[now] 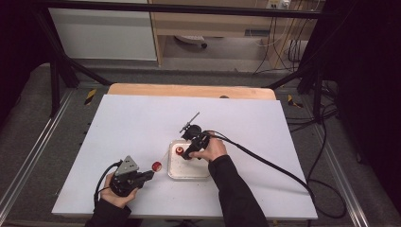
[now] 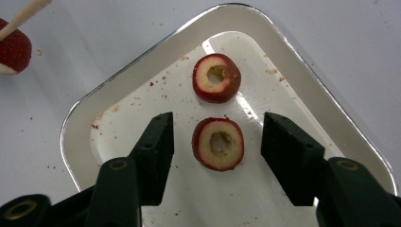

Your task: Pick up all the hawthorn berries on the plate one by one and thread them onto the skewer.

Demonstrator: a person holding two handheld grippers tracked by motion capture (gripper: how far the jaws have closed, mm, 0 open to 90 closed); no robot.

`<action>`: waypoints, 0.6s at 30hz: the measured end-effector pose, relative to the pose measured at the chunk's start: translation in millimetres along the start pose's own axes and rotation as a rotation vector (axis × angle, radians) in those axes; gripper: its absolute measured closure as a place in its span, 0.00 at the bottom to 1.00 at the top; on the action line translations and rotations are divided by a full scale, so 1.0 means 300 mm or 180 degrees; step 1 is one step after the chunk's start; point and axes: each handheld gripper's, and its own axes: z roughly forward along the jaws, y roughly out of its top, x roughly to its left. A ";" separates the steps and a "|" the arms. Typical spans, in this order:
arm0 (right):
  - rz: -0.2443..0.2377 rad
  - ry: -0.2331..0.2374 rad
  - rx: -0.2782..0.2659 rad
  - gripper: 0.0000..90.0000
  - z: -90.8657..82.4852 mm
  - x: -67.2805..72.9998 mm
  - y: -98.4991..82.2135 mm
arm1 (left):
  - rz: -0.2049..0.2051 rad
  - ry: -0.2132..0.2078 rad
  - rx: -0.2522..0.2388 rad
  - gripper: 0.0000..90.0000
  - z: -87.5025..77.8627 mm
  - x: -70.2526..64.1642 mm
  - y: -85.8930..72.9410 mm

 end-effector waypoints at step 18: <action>-0.0019 0.0106 0.0185 0.69 0.030 -0.023 0.001 | 0.0014 -0.0007 0.0014 0.98 0.002 -0.001 0.001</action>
